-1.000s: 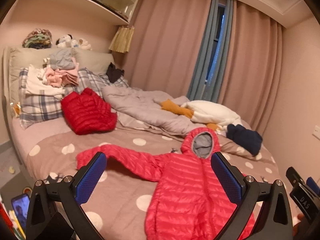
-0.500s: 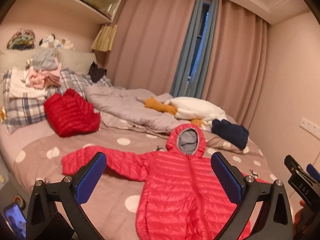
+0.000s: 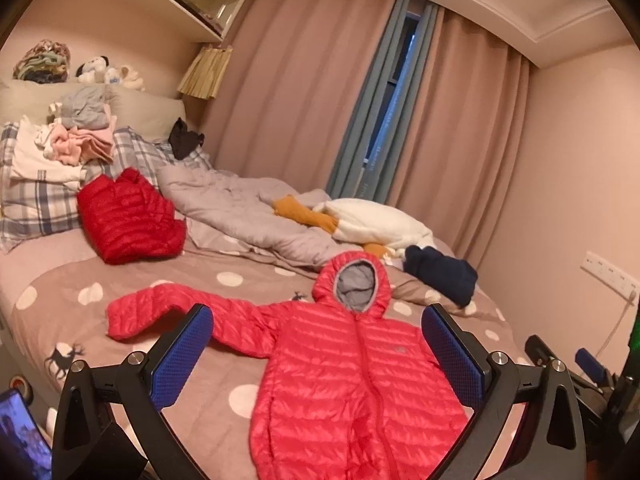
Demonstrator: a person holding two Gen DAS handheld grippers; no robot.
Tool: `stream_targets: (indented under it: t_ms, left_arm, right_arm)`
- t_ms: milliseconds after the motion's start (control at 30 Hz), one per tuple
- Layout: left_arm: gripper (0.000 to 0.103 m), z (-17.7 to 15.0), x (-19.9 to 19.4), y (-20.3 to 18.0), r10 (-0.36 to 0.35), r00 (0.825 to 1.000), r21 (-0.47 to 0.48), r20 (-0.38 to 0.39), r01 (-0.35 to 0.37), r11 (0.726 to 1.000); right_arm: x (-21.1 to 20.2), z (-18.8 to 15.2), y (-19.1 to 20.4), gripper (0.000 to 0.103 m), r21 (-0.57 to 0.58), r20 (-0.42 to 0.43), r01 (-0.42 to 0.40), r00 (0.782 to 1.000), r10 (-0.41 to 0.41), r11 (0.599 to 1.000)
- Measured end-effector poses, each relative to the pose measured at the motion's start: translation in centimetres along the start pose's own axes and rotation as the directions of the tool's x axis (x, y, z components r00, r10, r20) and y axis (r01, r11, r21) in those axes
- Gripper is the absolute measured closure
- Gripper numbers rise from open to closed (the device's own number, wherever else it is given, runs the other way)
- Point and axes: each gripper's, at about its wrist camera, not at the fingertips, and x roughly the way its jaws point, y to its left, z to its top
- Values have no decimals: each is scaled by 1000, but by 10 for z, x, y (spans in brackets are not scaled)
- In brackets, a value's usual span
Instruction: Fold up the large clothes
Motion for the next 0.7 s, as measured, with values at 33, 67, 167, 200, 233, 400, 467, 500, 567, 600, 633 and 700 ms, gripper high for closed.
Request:
stream_targets:
  t_ms: [33,67,167,200,233,400,467,500,567,600,633,700]
  left_arm:
    - [0,0,0,0,-3,1000,-1,-3,3,1000]
    - [0,-1,-1,2,-3,1000,-4,-4,3,1000]
    - [0,-1,-4,4,21,1000,-11,11,-21,1000]
    - [0,-2,-5,5,28,1000,-11,14,-28,1000]
    - [0,-1,-5,5,33,999,-12,16,-33,999]
    - [0,-2,-7,7,24,1000,-13,15,-24,1000]
    - [0,-2,-6,6,22,1000,-12,11,-21,1000]
    - [0,-2,-6,6,18,1000,-11,10,-18,1000]
    - [0,-1,-4,7,14,1000,-16,7,-14,1000]
    - [0,-1,-5,8,14,1000,-20,7,-14,1000]
    - [0,-1,-5,9,13,1000,-22,7,-13,1000]
    - [0,-1,-6,11,1,1000,-28,8,-1,1000]
  right_arm:
    - [0,0,-1,0,2,-2,3,1000,-3,1000]
    - [0,-1,-2,0,3,-3,7,1000,-7,1000]
    - [-2,-2,-4,0,2,-3,13,1000,-13,1000]
    - [-2,-2,-4,0,3,-4,14,1000,-14,1000]
    - [-3,-2,-5,0,3,-5,15,1000,-15,1000]
    - [-4,-4,-4,0,1,-8,21,1000,-21,1000]
    - [-4,-4,-4,0,0,-10,23,1000,-23,1000]
    - [-4,-4,-4,0,0,-10,23,1000,-23,1000]
    - [-5,-4,-3,0,-1,-10,24,1000,-24,1000]
    - [-5,-4,-3,0,-1,-10,24,1000,-25,1000]
    - [-5,-4,-3,0,0,-10,26,1000,-26,1000]
    - [-3,-4,-3,0,2,-13,26,1000,-26,1000]
